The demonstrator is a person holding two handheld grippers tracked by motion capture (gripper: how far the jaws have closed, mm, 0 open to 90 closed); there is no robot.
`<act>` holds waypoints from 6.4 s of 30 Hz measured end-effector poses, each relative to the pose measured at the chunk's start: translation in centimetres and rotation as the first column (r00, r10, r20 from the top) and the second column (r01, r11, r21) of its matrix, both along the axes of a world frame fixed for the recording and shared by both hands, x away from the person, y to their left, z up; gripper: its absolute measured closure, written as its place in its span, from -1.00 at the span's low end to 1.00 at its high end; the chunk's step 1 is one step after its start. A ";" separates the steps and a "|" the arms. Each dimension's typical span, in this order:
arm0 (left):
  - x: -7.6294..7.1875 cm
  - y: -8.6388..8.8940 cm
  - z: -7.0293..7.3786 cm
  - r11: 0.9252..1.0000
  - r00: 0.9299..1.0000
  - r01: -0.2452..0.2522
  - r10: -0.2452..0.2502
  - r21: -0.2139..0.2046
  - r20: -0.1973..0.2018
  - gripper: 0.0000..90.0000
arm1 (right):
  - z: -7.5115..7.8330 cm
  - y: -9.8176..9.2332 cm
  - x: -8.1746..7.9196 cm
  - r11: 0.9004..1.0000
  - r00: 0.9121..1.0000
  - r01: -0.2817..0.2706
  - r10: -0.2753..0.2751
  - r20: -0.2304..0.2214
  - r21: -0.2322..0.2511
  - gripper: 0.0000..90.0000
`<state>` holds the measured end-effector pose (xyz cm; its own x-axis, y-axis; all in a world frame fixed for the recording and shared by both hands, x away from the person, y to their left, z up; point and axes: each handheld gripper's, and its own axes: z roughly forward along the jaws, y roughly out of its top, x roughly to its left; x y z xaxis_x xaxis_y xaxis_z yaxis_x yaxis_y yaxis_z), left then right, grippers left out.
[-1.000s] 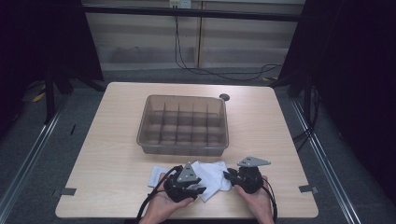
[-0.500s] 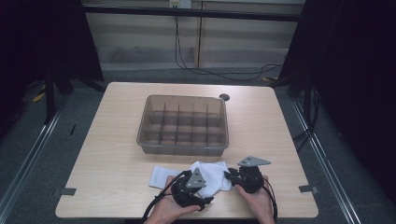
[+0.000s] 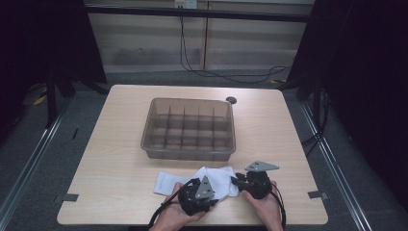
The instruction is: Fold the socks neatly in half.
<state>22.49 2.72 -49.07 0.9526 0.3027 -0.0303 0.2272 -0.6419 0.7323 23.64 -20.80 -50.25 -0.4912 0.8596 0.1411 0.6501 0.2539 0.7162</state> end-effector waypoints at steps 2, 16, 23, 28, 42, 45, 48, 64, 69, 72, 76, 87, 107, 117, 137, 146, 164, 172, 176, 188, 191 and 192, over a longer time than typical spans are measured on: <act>0.1 0.4 0.6 0.998 1.000 0.006 -0.007 -0.063 -0.023 0.91 | 0.0 0.0 0.0 1.000 1.000 -0.003 0.003 0.009 -0.007 0.57; 3.4 7.1 4.3 0.912 0.962 -0.267 0.270 -0.312 -0.037 0.93 | 0.1 -0.3 -0.5 1.000 0.999 -0.003 0.004 0.037 -0.014 0.47; 4.0 9.3 3.8 0.862 0.931 -0.362 0.355 -0.356 -0.087 0.92 | 0.3 -0.4 -0.6 1.000 0.999 0.011 -0.010 0.048 -0.012 0.38; 4.4 10.4 3.7 0.844 0.918 -0.395 0.382 -0.362 -0.110 0.92 | 0.1 -0.5 -0.6 1.000 0.999 0.017 -0.016 0.038 -0.013 0.38; 4.6 10.7 3.6 0.840 0.909 -0.412 0.403 -0.352 -0.102 0.92 | 0.3 -1.1 -1.2 1.000 0.999 0.023 -0.023 0.039 0.005 0.66; 4.6 10.7 3.6 0.841 0.909 -0.413 0.405 -0.349 -0.100 0.92 | 0.2 -1.1 -1.2 1.000 0.999 0.003 -0.003 0.037 0.005 0.82; 4.5 10.8 3.7 0.842 0.913 -0.404 0.393 -0.358 -0.105 0.93 | 0.5 -1.2 -1.2 1.000 0.999 0.008 -0.009 0.048 0.017 0.87; 3.6 11.8 5.1 0.834 0.912 -0.400 0.405 -0.379 -0.072 0.94 | 2.6 -2.8 -1.6 0.997 0.995 0.018 -0.026 0.092 0.078 0.86; 3.3 11.9 5.3 0.825 0.907 -0.411 0.415 -0.389 -0.078 0.94 | 3.4 -3.4 -1.7 0.995 0.991 0.046 -0.057 0.125 0.090 0.86; 2.8 11.9 5.5 0.829 0.908 -0.407 0.414 -0.382 -0.069 0.93 | 3.9 -3.8 -1.6 0.994 0.989 0.057 -0.069 0.129 0.093 0.86; 2.0 12.1 5.8 0.826 0.905 -0.416 0.418 -0.382 -0.081 0.94 | 4.3 -4.4 -1.8 0.993 0.988 0.065 -0.078 0.129 0.102 0.86; 2.0 12.9 3.3 0.825 0.889 -0.455 0.438 -0.334 -0.130 0.93 | 2.8 -3.9 0.1 0.997 0.997 0.052 -0.055 0.062 0.054 0.82; 4.6 13.6 1.1 0.812 0.846 -0.532 0.501 -0.239 -0.181 0.38 | 1.5 -2.9 0.7 0.998 0.997 0.064 -0.064 0.043 0.019 0.60; 6.1 11.9 -0.7 0.835 0.842 -0.537 0.522 -0.119 -0.140 0.58 | 0.3 -2.3 0.8 0.997 0.997 0.072 -0.072 0.007 0.007 0.48; 6.1 12.2 -0.3 0.844 0.855 -0.514 0.492 -0.152 -0.164 1.00 | 0.8 -2.9 0.8 0.995 0.994 0.097 -0.097 0.041 -0.005 0.90; 6.8 11.0 -0.8 0.863 0.862 -0.502 0.494 -0.054 -0.110 0.33 | 0.6 -2.8 1.0 0.996 0.995 0.092 -0.092 0.032 -0.009 0.89; 6.3 9.5 -0.6 0.881 0.881 -0.473 0.472 -0.014 -0.038 0.81 | 0.6 -2.8 0.9 0.996 0.996 0.087 -0.087 0.033 -0.009 0.89; 5.6 10.0 1.5 0.880 0.885 -0.466 0.464 -0.087 -0.046 0.82 | 1.3 -3.4 0.8 0.996 0.995 0.081 -0.082 0.050 0.020 0.89; 5.0 10.2 2.6 0.878 0.884 -0.467 0.466 -0.108 -0.032 0.81 | 2.1 -3.6 0.5 0.996 0.994 0.083 -0.086 0.069 0.044 0.87; 2.3 11.1 4.5 0.871 0.880 -0.471 0.475 -0.139 -0.008 0.81 | 4.0 -3.6 -0.1 0.997 0.994 0.066 -0.070 0.089 0.045 0.88; 1.4 11.5 4.5 0.867 0.876 -0.478 0.482 -0.138 -0.006 0.81 | 3.8 -3.0 0.0 0.998 0.996 0.048 -0.051 0.079 0.036 0.88; 1.2 11.6 4.5 0.866 0.875 -0.479 0.483 -0.142 -0.008 0.81 | 3.7 -2.8 0.1 0.999 0.996 0.043 -0.045 0.073 0.030 0.88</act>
<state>23.72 14.33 -44.59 0.6906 0.7187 -0.0802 0.4614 -0.3525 0.8141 23.75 -23.58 -46.56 -0.4632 0.8765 0.1310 0.6055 0.2050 0.7690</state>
